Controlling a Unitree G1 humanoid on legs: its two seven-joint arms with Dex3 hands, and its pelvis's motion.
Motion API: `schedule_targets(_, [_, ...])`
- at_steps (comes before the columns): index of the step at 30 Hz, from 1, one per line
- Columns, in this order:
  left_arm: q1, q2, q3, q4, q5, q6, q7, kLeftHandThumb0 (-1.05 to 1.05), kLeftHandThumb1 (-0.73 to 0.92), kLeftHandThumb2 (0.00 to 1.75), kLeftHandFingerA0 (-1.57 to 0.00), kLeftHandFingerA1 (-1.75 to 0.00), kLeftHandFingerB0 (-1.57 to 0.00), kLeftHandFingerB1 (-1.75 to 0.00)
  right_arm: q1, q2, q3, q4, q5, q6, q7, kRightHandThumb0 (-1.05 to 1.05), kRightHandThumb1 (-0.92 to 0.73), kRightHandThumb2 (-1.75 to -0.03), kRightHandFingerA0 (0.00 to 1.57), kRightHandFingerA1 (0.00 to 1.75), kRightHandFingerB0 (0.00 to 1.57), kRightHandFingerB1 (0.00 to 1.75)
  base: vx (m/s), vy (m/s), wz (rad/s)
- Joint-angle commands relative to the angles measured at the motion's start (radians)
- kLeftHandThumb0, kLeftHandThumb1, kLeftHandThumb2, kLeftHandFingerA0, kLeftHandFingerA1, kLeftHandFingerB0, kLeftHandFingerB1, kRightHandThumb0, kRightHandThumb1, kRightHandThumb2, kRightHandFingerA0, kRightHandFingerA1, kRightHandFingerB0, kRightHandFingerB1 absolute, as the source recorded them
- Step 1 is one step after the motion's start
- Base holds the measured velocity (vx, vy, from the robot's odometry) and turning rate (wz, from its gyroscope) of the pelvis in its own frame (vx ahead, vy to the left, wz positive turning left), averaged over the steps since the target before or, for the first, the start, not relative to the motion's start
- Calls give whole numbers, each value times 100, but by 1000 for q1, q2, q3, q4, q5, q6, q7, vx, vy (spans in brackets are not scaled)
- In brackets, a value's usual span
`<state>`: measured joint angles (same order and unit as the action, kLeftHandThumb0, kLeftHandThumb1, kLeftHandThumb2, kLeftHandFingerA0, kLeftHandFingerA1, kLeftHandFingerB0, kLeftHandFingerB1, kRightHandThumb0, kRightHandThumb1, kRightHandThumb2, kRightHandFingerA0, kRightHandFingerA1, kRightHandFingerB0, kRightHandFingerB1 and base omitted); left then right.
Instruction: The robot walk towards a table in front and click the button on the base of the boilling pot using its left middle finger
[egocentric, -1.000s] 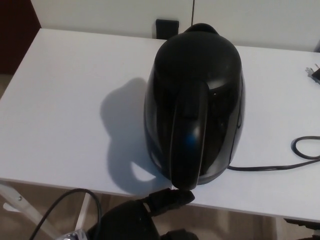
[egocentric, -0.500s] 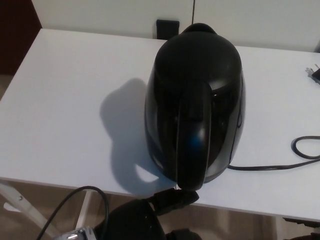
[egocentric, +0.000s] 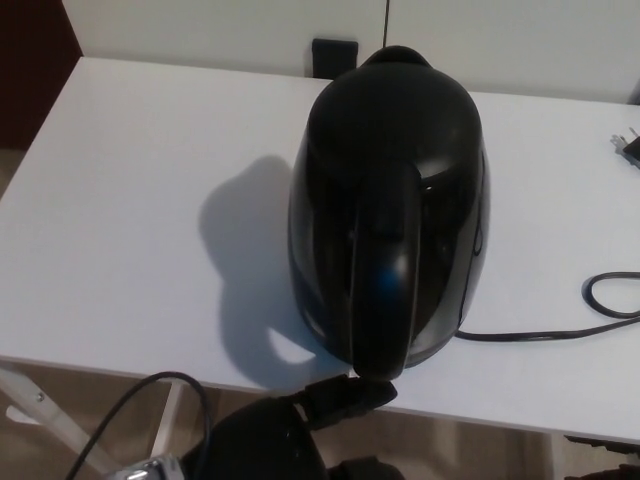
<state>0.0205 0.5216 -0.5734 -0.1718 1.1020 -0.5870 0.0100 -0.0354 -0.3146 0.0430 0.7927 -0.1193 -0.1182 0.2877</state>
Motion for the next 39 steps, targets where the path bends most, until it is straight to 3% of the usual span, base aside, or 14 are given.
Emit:
schedule_targets(1, [35,42,29,-67,-30,-47,57,-92,82,64,-36,-31,-24,-31,-7,-24,5,27,-11,-23,-2,-34,-57,-57,53,42,42,37,0,0,0])
schedule_targets(9, [105,69,26,-71,5,-59,108,-91,81,63,-38,-32,-26,-31,13,-18,-1,1,8,-3,20,-40,-46,-71,53,53,36,46,0,0,0])
schedule_targets(10, [107,73,25,-74,14,-56,102,-89,66,101,-29,-45,-19,-44,13,-18,-1,1,8,-3,19,-40,-47,-72,53,53,35,46,0,0,0])
schedule_targets(12, [107,74,22,-69,20,-55,104,-90,84,66,-36,-31,-22,-31,9,-17,0,6,6,-1,15,-32,-57,-58,60,45,40,37,0,0,0])
schedule_targets(13, [112,75,22,-67,18,-50,98,-89,67,103,-27,-45,-16,-43,10,-14,-3,0,11,0,18,-38,-48,-71,53,53,35,46,0,0,0])
schedule_targets(14, [117,76,21,-67,17,-47,94,-90,84,66,-35,-31,-23,-31,9,-12,-5,-3,15,4,19,-37,-47,-71,53,53,36,46,0,0,0])
schedule_targets(25, [316,148,64,30,-37,-43,207,-90,80,63,-39,-32,-27,-30,31,0,21,18,-8,-5,-8,-36,-48,-69,51,52,39,46,0,0,0])
schedule_targets(26, [339,153,74,47,-57,-39,203,-88,64,100,-30,-45,-20,-43,39,1,20,22,-6,-17,-9,-28,-57,-57,55,45,42,38,0,0,0])
schedule_targets(28, [379,151,120,169,-140,-30,217,-90,64,101,-31,-47,-15,-39,50,-3,23,16,-8,-20,-10,-29,-57,-57,56,44,40,38,0,0,0])
schedule_targets(29, [378,133,140,258,-168,-17,227,-89,79,66,-36,-34,-24,-29,60,-5,22,17,-6,-18,-10,-36,-49,-69,50,51,37,45,0,0,0])
schedule_targets(30, [376,118,156,322,-187,-6,230,-89,64,100,-27,-45,-17,-40,71,-4,18,20,1,-21,-6,-28,-58,-58,54,43,40,38,0,0,0])
schedule_targets(36, [294,-41,341,764,-501,107,80,-84,59,92,-19,-44,-13,-39,116,7,25,60,-9,-53,-29,-35,-50,-69,48,49,38,44,0,0,0])
schedule_targets(38, [236,-118,435,949,-585,158,58,-76,72,61,-19,-35,-18,-29,137,16,27,76,-12,-64,-44,-34,-51,-69,50,49,38,44,0,0,0])
schedule_targets(39, [219,-126,447,1008,-575,176,58,-38,40,100,-2,-51,0,-47,150,22,25,78,-6,-58,-43,-33,-51,-68,50,49,38,44,0,0,0])
